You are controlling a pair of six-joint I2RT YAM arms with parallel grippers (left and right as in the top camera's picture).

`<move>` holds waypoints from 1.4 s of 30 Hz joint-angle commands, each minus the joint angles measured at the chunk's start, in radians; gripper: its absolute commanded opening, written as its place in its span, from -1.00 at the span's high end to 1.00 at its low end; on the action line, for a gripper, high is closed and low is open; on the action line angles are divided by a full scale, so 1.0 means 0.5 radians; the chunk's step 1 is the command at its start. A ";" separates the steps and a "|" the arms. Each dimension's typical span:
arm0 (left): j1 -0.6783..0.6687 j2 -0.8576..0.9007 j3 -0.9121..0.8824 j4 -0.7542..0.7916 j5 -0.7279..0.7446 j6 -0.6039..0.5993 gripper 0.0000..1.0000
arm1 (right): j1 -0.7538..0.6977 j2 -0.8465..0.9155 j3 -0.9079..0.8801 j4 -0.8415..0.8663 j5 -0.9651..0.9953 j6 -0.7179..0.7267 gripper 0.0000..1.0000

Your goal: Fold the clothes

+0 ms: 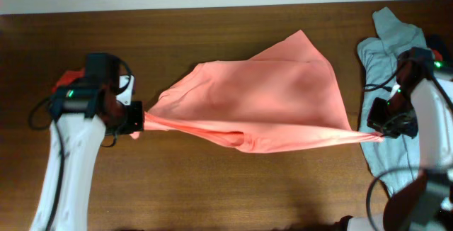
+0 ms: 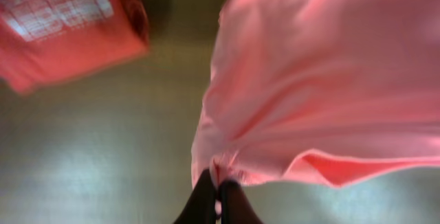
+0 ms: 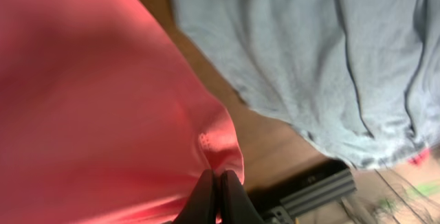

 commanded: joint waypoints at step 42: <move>0.114 0.772 1.312 1.354 0.030 0.224 1.00 | 0.079 0.188 1.585 0.532 -0.295 -0.107 0.92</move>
